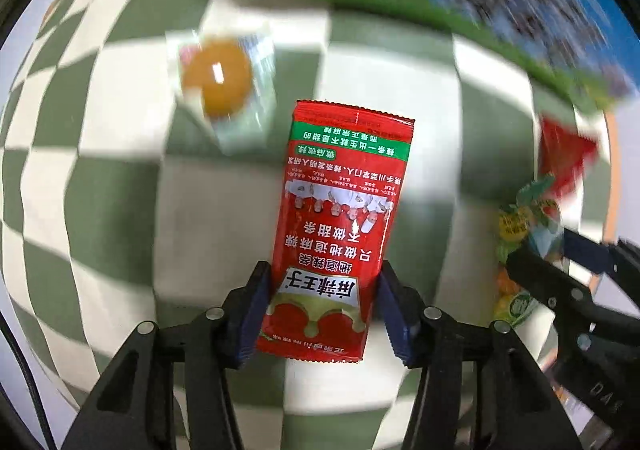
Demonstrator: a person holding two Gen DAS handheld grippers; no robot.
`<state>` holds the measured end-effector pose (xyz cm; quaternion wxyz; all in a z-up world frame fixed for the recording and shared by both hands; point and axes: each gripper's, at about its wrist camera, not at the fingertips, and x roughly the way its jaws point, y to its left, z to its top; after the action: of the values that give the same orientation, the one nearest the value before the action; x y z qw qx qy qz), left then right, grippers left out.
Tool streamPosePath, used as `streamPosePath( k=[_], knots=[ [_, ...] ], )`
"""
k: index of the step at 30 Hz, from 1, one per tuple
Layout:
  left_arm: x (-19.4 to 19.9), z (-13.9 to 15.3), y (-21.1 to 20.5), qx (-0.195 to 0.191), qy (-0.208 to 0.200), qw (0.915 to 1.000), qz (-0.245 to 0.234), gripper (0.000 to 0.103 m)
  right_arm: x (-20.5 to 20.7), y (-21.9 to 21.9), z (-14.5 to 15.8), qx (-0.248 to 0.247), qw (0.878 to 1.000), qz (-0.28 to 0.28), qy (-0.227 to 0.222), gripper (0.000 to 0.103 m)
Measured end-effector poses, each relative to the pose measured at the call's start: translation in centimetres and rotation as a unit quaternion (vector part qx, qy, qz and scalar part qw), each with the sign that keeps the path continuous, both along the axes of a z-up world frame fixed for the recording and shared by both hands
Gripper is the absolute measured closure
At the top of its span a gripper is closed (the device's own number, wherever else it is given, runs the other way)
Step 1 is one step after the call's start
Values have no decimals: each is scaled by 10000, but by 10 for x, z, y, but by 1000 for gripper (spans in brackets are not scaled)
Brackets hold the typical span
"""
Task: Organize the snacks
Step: 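Grasp the red stick packet with left tool while right tool grasps the candy bag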
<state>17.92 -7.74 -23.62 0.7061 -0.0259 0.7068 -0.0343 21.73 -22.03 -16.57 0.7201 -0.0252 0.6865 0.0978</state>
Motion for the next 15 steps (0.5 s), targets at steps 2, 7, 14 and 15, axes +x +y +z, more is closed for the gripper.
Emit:
streamPosePath(
  k=[2,7,14,15],
  knots=[
    [-20,-3,-6,-75,185,9997,-136,53,-20,-5,-2,111,9998,39,160,51],
    [-32,-10,-18,-96,376,9987,-325,50,-47,-23,-12,637,9966,-249,469,40],
    [-10,-7,-30,63,271,9992,-290,47,-58,-49,-14,882,9928,-689,422,38],
    [-8,-8,-31,74,266,9993,-269,46,-57,-47,-15,830,9936,-673,377,38]
  ],
)
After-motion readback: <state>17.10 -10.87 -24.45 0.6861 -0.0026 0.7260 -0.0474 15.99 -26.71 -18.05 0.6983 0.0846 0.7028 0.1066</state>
